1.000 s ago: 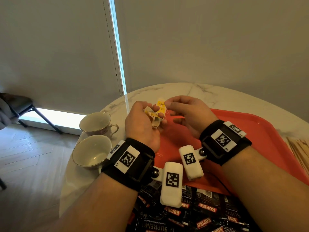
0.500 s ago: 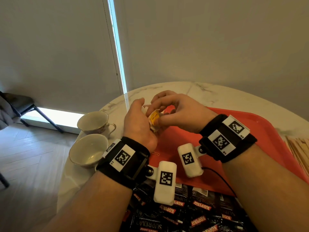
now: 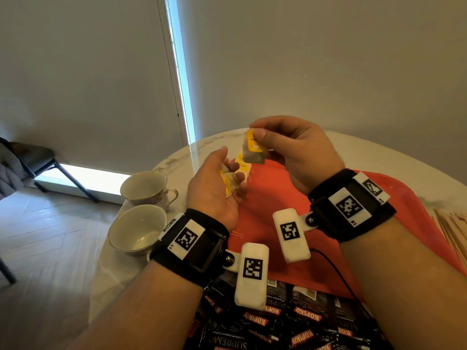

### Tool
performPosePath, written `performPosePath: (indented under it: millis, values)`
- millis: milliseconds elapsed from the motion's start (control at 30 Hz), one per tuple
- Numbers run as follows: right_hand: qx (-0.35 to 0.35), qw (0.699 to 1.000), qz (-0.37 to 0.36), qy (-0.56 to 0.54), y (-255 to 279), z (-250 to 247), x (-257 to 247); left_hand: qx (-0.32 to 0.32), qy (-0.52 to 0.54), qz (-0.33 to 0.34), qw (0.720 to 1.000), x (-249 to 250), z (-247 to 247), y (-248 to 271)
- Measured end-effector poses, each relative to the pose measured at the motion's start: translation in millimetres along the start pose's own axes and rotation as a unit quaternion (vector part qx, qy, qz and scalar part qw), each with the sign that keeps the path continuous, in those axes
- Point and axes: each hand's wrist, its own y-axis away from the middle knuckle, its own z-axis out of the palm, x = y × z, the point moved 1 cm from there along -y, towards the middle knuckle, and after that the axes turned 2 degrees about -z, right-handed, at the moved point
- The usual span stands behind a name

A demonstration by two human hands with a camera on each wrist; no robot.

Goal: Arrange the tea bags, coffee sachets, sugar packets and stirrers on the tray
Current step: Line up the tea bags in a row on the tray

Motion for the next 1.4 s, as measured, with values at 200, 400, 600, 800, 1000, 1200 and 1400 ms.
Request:
performPosePath:
  millis: [200,400,600,800,1000,1200,1400]
  values:
    - [-0.002,0.996,-0.014,0.090,1.8,-1.4,-0.4,-0.019,-0.047,0.087,0.995,0.5,5.2,7.6]
    - [0.001,0.998,0.002,0.066,2.1,-0.6,1.1,-0.008,-0.127,0.148,0.981,-1.8,5.1,10.0]
    - [-0.040,0.996,0.044,0.065,5.0,1.0,-0.4,0.021,-0.125,0.172,0.977,6.4,3.7,12.1]
    - [0.048,0.986,0.148,0.052,4.9,0.8,19.6,0.074,-0.098,0.191,0.974,8.9,0.7,6.6]
    - [0.048,0.949,0.283,0.126,15.5,-0.2,54.1,0.104,-0.062,0.189,0.975,11.9,-1.9,4.6]
    - [0.024,0.942,0.310,0.129,12.8,11.6,57.3,0.104,-0.065,0.193,0.974,12.6,-2.1,5.2]
    - [-0.008,0.938,0.326,0.120,11.7,22.3,59.1,0.096,-0.063,0.186,0.976,13.3,0.3,7.5]
